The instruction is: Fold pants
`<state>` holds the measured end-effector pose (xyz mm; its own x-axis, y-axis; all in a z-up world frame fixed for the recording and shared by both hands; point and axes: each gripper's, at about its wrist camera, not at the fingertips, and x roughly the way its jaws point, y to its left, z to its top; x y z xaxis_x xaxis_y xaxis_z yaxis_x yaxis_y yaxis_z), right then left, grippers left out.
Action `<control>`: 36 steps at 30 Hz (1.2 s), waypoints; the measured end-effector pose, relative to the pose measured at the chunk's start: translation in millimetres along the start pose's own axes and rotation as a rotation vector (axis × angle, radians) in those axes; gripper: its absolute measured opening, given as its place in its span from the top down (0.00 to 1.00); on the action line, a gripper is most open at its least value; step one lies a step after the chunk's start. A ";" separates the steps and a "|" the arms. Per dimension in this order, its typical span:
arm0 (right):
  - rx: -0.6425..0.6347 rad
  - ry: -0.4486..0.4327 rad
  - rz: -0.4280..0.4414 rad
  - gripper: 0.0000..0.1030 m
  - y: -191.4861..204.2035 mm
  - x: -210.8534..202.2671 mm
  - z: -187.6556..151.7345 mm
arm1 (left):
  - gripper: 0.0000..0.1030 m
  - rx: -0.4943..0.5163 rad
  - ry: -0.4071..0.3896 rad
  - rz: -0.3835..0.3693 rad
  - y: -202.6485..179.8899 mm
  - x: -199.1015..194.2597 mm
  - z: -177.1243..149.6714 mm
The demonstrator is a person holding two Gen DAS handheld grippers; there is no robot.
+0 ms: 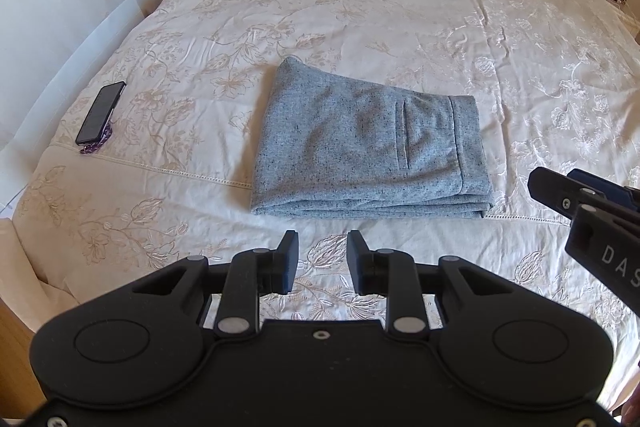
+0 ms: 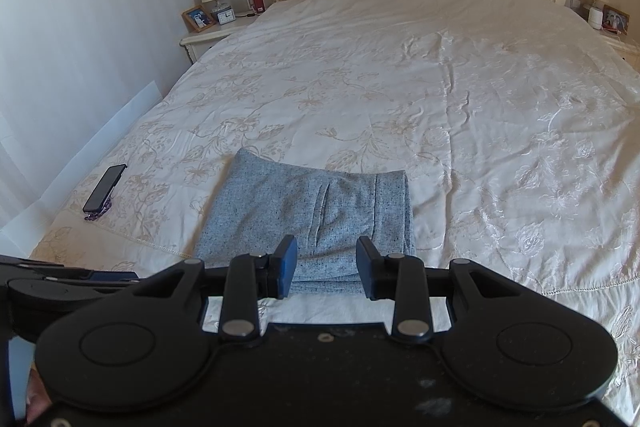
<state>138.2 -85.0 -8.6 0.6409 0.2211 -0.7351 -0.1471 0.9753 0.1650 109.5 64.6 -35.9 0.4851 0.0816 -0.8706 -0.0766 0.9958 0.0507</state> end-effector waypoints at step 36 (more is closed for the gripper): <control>-0.035 0.017 0.015 0.66 -7.0 20.0 10.4 | 0.64 -0.008 -0.031 0.007 -8.5 4.8 14.3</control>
<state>159.8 -87.3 -17.6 0.6257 0.2354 -0.7437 -0.1830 0.9711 0.1535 125.0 57.1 -33.5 0.5113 0.0898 -0.8547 -0.0870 0.9948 0.0525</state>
